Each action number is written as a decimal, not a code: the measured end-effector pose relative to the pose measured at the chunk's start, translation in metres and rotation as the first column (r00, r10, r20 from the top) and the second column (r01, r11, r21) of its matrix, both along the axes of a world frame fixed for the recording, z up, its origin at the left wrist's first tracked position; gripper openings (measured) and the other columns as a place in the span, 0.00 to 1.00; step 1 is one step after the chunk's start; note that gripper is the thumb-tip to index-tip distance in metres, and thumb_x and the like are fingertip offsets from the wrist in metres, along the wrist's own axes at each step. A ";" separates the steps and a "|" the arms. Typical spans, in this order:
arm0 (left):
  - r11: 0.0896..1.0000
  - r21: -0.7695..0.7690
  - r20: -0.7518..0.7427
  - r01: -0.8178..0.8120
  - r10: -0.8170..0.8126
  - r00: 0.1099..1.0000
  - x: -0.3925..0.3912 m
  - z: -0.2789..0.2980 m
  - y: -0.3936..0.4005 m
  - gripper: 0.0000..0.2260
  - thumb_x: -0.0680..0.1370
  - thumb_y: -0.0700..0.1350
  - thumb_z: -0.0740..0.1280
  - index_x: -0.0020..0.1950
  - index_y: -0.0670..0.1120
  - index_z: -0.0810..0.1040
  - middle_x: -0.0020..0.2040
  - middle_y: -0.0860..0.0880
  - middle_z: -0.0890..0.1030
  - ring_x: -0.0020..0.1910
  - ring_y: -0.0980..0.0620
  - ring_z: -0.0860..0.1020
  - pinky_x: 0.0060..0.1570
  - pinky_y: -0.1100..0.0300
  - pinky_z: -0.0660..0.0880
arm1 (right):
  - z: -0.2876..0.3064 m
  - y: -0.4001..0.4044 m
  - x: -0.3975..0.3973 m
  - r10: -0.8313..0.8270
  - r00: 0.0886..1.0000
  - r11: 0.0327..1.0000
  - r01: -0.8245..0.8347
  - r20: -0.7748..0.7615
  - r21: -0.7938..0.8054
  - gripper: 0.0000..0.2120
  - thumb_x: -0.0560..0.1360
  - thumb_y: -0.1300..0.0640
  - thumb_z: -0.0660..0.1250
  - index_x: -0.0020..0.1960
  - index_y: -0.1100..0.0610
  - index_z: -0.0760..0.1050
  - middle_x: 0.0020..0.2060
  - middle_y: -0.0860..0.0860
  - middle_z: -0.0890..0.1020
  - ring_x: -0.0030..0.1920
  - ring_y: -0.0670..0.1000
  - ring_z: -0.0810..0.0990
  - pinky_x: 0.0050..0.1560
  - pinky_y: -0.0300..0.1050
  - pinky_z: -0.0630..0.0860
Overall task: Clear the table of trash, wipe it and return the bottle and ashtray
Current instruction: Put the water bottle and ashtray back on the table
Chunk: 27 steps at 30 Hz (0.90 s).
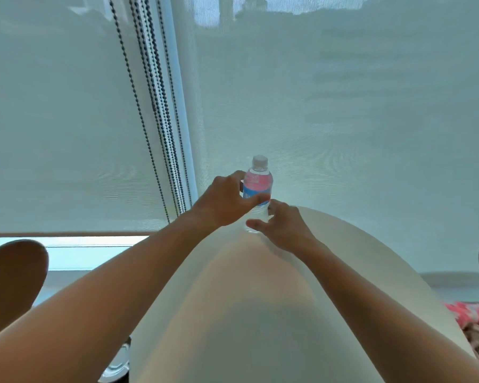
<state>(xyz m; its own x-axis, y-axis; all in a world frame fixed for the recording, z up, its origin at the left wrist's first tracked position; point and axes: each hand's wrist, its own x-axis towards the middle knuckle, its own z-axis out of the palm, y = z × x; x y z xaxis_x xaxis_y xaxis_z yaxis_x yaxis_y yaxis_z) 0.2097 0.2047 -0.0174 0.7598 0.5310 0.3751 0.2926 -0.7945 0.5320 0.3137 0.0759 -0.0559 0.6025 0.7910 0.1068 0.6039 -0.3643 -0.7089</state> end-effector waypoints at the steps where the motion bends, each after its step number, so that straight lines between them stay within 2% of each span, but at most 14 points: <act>1: 1.000 0.001 -0.001 0.001 -0.001 1.000 0.000 0.000 -0.001 0.29 0.71 0.65 0.72 0.65 0.49 0.77 0.54 0.50 0.84 0.48 0.54 0.83 0.49 0.56 0.79 | -0.001 0.000 0.000 0.000 1.000 1.000 0.000 -0.002 0.005 0.20 0.75 0.48 0.74 0.64 0.52 0.78 0.48 0.44 0.79 0.48 0.45 0.76 0.48 0.38 0.67; 3: 1.000 0.001 -0.005 -0.001 0.001 1.000 0.000 -0.001 -0.003 0.30 0.72 0.65 0.71 0.66 0.48 0.76 0.55 0.50 0.84 0.49 0.53 0.83 0.49 0.57 0.79 | -0.002 0.000 0.000 -0.005 1.000 1.000 0.005 0.004 0.015 0.22 0.74 0.47 0.74 0.65 0.52 0.77 0.51 0.46 0.82 0.49 0.45 0.77 0.50 0.39 0.69; 7: 0.998 -0.056 -0.046 -0.025 0.022 0.999 -0.002 -0.002 -0.007 0.31 0.72 0.66 0.70 0.68 0.49 0.73 0.58 0.50 0.82 0.52 0.52 0.82 0.52 0.53 0.79 | -0.003 -0.002 -0.004 -0.017 1.000 1.000 0.017 0.018 -0.012 0.23 0.75 0.45 0.73 0.66 0.52 0.75 0.50 0.44 0.78 0.50 0.46 0.77 0.50 0.40 0.69; 9: 0.997 -0.073 -0.071 -0.030 0.024 0.997 -0.004 0.000 -0.010 0.31 0.73 0.66 0.69 0.69 0.49 0.73 0.60 0.51 0.82 0.52 0.52 0.82 0.53 0.52 0.79 | -0.004 -0.003 -0.004 -0.014 0.999 1.000 0.015 0.038 -0.017 0.23 0.74 0.45 0.73 0.65 0.52 0.75 0.53 0.47 0.79 0.52 0.48 0.78 0.50 0.41 0.69; 14: 0.997 -0.044 -0.097 -0.059 0.054 0.994 -0.020 0.002 -0.017 0.27 0.77 0.62 0.67 0.69 0.48 0.72 0.60 0.51 0.82 0.53 0.53 0.81 0.56 0.54 0.78 | -0.003 -0.018 -0.005 -0.033 0.995 0.998 0.038 0.097 -0.047 0.31 0.75 0.42 0.71 0.73 0.54 0.69 0.66 0.54 0.75 0.67 0.52 0.73 0.64 0.45 0.69; 16: 0.996 -0.037 -0.102 -0.083 0.079 0.992 -0.031 0.003 -0.022 0.26 0.77 0.62 0.66 0.69 0.48 0.73 0.59 0.51 0.82 0.53 0.55 0.81 0.57 0.54 0.78 | 0.000 -0.028 -0.008 -0.037 0.993 0.998 0.043 0.109 -0.047 0.35 0.75 0.40 0.70 0.75 0.55 0.67 0.70 0.54 0.73 0.68 0.53 0.73 0.69 0.49 0.70; 21: 0.991 -0.014 -0.083 -0.133 0.132 0.988 -0.062 0.004 -0.045 0.22 0.78 0.61 0.66 0.65 0.49 0.76 0.55 0.55 0.82 0.53 0.57 0.80 0.54 0.61 0.74 | 0.007 -0.055 -0.021 0.002 0.994 1.000 -0.003 0.114 0.007 0.32 0.75 0.39 0.69 0.73 0.54 0.70 0.69 0.53 0.75 0.65 0.54 0.77 0.68 0.53 0.72; 24: 0.987 -0.025 -0.046 -0.159 0.158 0.986 -0.084 -0.004 -0.067 0.20 0.78 0.60 0.67 0.63 0.49 0.77 0.51 0.58 0.81 0.51 0.59 0.80 0.53 0.63 0.74 | 0.005 -0.073 -0.036 0.059 0.989 0.998 -0.060 0.137 0.001 0.27 0.76 0.40 0.69 0.70 0.53 0.72 0.66 0.52 0.76 0.63 0.53 0.77 0.66 0.52 0.73; 27: 0.983 -0.043 -0.015 -0.180 0.179 0.984 -0.106 -0.016 -0.085 0.19 0.78 0.59 0.67 0.63 0.48 0.78 0.52 0.57 0.81 0.51 0.59 0.79 0.53 0.65 0.72 | 0.002 -0.084 -0.055 0.130 0.976 0.991 -0.131 0.173 -0.004 0.25 0.77 0.41 0.68 0.69 0.52 0.73 0.65 0.52 0.77 0.63 0.52 0.77 0.65 0.52 0.74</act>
<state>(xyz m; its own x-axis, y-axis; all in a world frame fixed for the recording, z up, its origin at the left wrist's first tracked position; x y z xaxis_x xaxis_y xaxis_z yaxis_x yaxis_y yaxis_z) 0.1035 0.1192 -0.0333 0.6547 0.6748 0.3406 0.4346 -0.7047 0.5608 0.2589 -0.0080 -0.0540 0.4661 0.8603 0.2064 0.7593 -0.2692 -0.5925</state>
